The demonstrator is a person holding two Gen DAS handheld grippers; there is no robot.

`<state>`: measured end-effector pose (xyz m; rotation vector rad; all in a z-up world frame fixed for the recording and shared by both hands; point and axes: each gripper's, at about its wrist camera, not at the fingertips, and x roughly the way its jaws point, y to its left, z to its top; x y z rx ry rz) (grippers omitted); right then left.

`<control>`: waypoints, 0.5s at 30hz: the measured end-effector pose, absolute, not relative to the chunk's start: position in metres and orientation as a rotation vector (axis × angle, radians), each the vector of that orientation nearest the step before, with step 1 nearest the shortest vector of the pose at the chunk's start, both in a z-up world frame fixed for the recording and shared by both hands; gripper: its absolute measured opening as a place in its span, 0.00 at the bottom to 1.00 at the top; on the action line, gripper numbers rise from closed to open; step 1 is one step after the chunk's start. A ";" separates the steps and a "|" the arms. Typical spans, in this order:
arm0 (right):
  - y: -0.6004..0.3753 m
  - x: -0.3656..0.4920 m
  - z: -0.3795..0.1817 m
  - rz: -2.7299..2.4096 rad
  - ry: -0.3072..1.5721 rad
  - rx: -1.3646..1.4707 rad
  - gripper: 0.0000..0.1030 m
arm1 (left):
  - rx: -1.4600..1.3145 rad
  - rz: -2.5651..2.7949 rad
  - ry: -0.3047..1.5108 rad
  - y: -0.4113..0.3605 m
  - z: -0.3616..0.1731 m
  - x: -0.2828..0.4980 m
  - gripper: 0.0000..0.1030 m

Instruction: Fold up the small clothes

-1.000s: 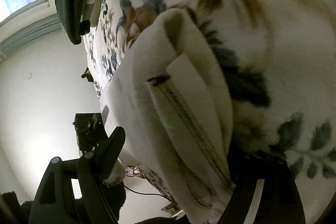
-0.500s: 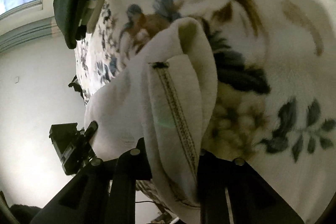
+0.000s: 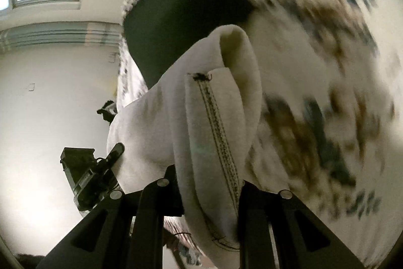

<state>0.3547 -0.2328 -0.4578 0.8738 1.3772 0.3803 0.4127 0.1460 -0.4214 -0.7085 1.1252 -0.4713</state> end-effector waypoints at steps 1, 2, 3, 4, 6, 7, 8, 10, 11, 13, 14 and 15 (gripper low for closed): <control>-0.231 0.376 -0.448 0.387 1.359 0.865 0.17 | -0.700 -0.467 1.115 0.148 -0.415 0.429 0.14; -0.228 0.395 -0.441 0.393 1.343 0.861 0.17 | -0.694 -0.462 1.108 0.149 -0.412 0.440 0.15; -0.226 0.414 -0.433 0.397 1.329 0.855 0.17 | -0.681 -0.450 1.096 0.149 -0.405 0.460 0.15; -0.224 0.437 -0.427 0.402 1.315 0.844 0.17 | -0.674 -0.444 1.088 0.149 -0.402 0.476 0.15; -0.221 0.479 -0.419 0.404 1.296 0.826 0.17 | -0.656 -0.424 1.074 0.153 -0.396 0.511 0.15; -0.219 0.498 -0.417 0.405 1.292 0.817 0.17 | -0.643 -0.413 1.072 0.154 -0.395 0.531 0.15; -0.217 0.515 -0.417 0.399 1.290 0.809 0.17 | -0.634 -0.403 1.073 0.154 -0.396 0.547 0.15; -0.212 0.551 -0.421 0.390 1.295 0.795 0.17 | -0.615 -0.384 1.083 0.154 -0.400 0.576 0.15; -0.206 0.565 -0.422 0.382 1.298 0.789 0.17 | -0.600 -0.374 1.089 0.153 -0.403 0.585 0.15; -0.206 0.589 -0.431 0.366 1.312 0.768 0.17 | -0.551 -0.350 1.115 0.148 -0.412 0.608 0.16; -0.204 0.601 -0.434 0.354 1.319 0.757 0.17 | -0.514 -0.333 1.138 0.144 -0.419 0.620 0.16; -0.203 0.610 -0.438 0.347 1.328 0.751 0.17 | -0.492 -0.323 1.155 0.142 -0.422 0.626 0.18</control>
